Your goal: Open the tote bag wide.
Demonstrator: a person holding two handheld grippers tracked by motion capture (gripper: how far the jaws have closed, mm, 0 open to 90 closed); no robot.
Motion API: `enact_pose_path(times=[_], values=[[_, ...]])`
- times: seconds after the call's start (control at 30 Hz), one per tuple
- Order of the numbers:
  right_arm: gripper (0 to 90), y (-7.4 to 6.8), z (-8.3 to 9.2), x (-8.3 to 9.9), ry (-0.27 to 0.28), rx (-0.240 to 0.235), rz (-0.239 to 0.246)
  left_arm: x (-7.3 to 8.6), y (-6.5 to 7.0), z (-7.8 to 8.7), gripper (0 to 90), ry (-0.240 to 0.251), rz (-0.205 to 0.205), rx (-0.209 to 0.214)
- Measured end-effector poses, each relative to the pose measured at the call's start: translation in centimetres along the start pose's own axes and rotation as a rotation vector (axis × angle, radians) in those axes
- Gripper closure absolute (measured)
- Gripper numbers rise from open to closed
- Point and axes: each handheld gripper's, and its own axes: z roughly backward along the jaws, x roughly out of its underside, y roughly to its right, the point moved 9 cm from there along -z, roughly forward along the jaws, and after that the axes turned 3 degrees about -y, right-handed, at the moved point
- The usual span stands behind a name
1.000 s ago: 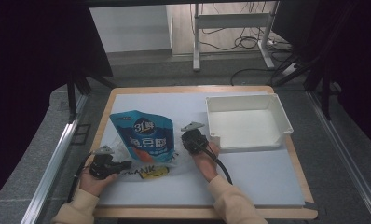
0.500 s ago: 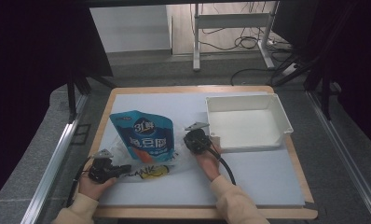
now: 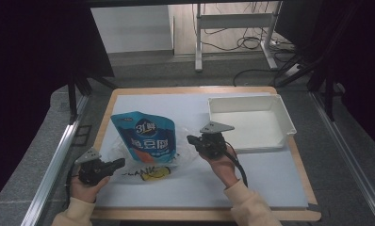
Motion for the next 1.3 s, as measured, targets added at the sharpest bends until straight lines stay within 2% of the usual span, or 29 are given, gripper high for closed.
enact_pose_path(times=[0.03, 0.07, 0.17, 0.43, 0.53, 0.57, 0.6, 0.63, 0.67, 0.7, 0.73, 0.77, 0.8, 1.03, 1.3], values=[[89.0, 0.0, 0.0, 0.0, 0.0, 0.0, 0.0, 0.0, 0.0, 0.0, 88.6, 0.0, 0.0, 0.0], [88.9, 0.0, 0.7, 0.2, 0.012, -0.03, 0.002, 0.1, 0.0, 0.0, 88.1, -0.001, -0.003, -0.011], [88.1, 0.4, 1.6, 1.0, 0.006, -0.046, 0.007, 0.1, -0.1, 0.2, 86.6, 0.005, -0.013, -0.042], [85.8, 1.8, 2.7, 3.9, -0.052, -0.025, 0.028, 0.6, -0.7, 1.4, 81.2, 0.028, -0.008, -0.091], [84.2, 2.0, 2.7, 4.3, -0.061, -0.024, 0.026, 0.9, -0.9, 1.5, 77.8, 0.026, -0.011, -0.106], [82.4, 2.1, 2.7, 4.4, -0.064, -0.023, 0.024, 1.0, -1.0, 1.6, 75.4, 0.026, -0.012, -0.112], [75.7, 2.0, 2.6, 4.4, -0.065, -0.03, 0.028, 1.0, -1.1, 1.6, 67.3, 0.031, -0.018, -0.131], [75.7, 2.0, 2.6, 4.4, -0.065, -0.03, 0.028, 1.0, -1.1, 1.6, 63.2, 0.031, -0.018, -0.131], [66.6, 1.8, 2.7, 4.3, -0.064, -0.034, 0.039, 1.0, -1.2, 1.8, 57.3, 0.047, -0.028, -0.161], [66.6, 1.8, 2.7, 4.3, -0.064, -0.034, 0.039, 1.0, -1.2, 1.8, 52.8, 0.047, -0.028, -0.161], [57.3, 1.4, 2.8, 4.2, -0.059, -0.047, 0.049, 0.8, -1.1, 1.9, 48.1, 0.059, -0.029, -0.178], [57.3, 1.4, 2.8, 4.2, -0.059, -0.047, 0.049, 0.8, -1.1, 1.9, 44.8, 0.059, -0.029, -0.178], [50.0, 1.0, 2.9, 4.1, -0.054, -0.051, 0.057, 0.8, -1.1, 1.9, 39.8, 0.058, -0.027, -0.181], [37.6, 0.8, 3.1, 3.9, -0.043, -0.034, 0.071, 1.2, -1.0, 1.6, 30.6, 0.027, -0.031, -0.165], [34.8, 1.0, 3.3, 3.2, -0.032, -0.033, 0.054, 2.0, -1.6, 1.6, 29.7, 0.02, -0.024, -0.179]])
